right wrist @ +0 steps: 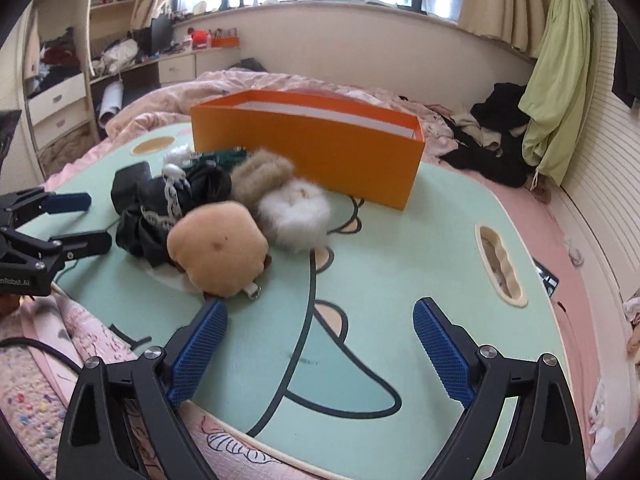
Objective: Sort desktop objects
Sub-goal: 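Withdraw both grippers from the box back over the table, then close the right gripper on the tan plush head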
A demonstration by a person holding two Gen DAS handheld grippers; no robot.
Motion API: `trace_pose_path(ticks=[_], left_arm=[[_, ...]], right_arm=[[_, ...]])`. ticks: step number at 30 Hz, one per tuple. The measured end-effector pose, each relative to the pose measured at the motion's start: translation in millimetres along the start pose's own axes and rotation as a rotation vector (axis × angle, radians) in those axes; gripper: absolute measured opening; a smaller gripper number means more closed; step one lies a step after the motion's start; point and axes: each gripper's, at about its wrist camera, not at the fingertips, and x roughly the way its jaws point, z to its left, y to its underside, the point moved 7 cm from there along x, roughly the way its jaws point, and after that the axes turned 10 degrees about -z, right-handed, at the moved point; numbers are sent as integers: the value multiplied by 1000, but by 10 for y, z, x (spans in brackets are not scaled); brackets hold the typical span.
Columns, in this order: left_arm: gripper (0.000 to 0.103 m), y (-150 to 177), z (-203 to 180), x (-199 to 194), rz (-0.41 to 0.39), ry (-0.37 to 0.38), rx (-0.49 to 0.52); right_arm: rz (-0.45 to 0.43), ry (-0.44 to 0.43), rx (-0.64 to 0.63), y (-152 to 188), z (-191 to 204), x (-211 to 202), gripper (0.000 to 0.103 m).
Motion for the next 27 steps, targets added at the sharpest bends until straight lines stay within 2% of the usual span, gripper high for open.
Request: trace_pose_path(ticks=[4, 7, 14, 15, 17, 19, 23, 27], left_arm=[[90, 7, -10, 7, -4, 19, 4], [91, 16, -9, 7, -12, 23, 5], [91, 19, -19, 13, -14, 21, 5], [91, 20, -20, 13, -14, 21, 4], [91, 20, -28, 15, -15, 21, 3], [91, 18, -29, 16, -15, 21, 3], [91, 20, -28, 16, -15, 21, 3], [91, 21, -28, 15, -15, 20, 2]], right_arm=[[3, -47, 79, 56, -105, 66, 103], [-29, -52, 72, 64, -102, 55, 103], [-41, -59, 70, 68, -102, 39, 103], [-46, -65, 69, 65, -94, 26, 102], [-64, -89, 71, 37, -73, -12, 91], [-89, -109, 72, -34, -40, -61, 87], [-129, -174, 54, -248, 84, -106, 86], [-96, -244, 39, -369, 258, 9, 81]])
